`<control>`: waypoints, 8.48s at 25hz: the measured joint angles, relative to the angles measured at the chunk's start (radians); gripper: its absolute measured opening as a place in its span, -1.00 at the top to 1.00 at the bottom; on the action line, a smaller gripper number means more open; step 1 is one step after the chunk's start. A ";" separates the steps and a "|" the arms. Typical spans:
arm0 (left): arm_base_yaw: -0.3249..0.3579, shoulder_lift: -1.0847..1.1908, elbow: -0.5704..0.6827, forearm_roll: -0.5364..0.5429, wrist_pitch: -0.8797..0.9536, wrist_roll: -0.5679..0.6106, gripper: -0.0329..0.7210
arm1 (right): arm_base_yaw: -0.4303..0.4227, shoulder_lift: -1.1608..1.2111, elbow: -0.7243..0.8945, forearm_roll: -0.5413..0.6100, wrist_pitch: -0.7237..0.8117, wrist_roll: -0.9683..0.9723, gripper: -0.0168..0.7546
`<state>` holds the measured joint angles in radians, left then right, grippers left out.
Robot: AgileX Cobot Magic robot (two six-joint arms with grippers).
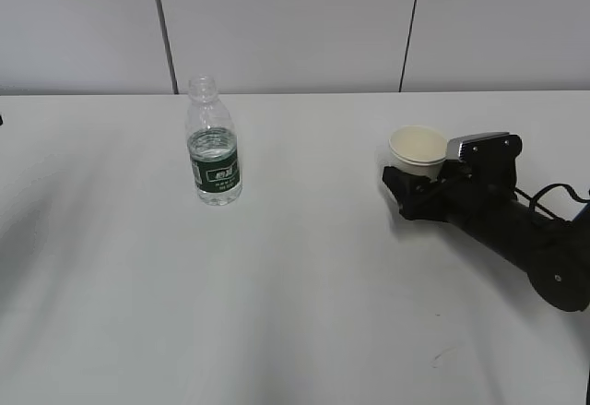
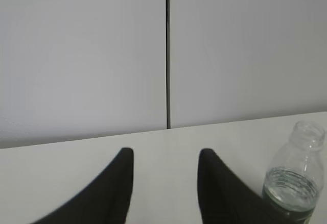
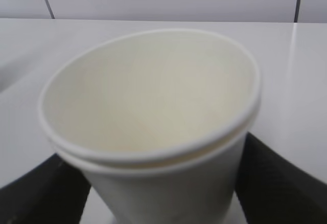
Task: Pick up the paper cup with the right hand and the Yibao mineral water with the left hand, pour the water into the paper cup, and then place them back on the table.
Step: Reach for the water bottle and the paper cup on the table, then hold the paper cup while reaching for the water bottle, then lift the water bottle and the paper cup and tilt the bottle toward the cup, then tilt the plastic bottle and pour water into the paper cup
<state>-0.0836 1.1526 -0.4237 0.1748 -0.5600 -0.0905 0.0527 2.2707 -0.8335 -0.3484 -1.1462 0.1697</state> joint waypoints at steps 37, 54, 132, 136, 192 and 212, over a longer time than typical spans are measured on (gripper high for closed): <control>-0.102 0.680 -0.041 0.256 -0.568 -0.125 -0.31 | 0.000 0.000 0.000 -0.005 -0.003 0.000 -0.34; -0.119 0.889 -0.286 0.339 -0.576 -0.124 -0.58 | 0.000 0.000 0.000 -0.005 -0.005 0.000 -0.34; -0.171 0.697 -0.538 0.688 0.217 0.015 0.01 | 0.217 -0.051 -0.340 -0.824 0.199 0.562 -0.34; -0.174 0.674 -0.566 0.739 0.295 0.015 0.02 | 0.254 -0.051 -0.367 -0.830 0.251 0.573 -0.34; -0.294 0.639 -0.665 1.241 0.702 0.016 0.03 | 0.266 -0.051 -0.451 -0.843 0.377 0.650 -0.34; -0.298 0.639 -0.668 1.333 0.748 0.019 0.03 | 0.266 -0.051 -0.451 -0.873 0.377 0.657 -0.33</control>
<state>-0.3815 1.7913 -1.0912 1.5081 0.1883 -0.0720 0.3190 2.2198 -1.2847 -1.2212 -0.7689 0.8272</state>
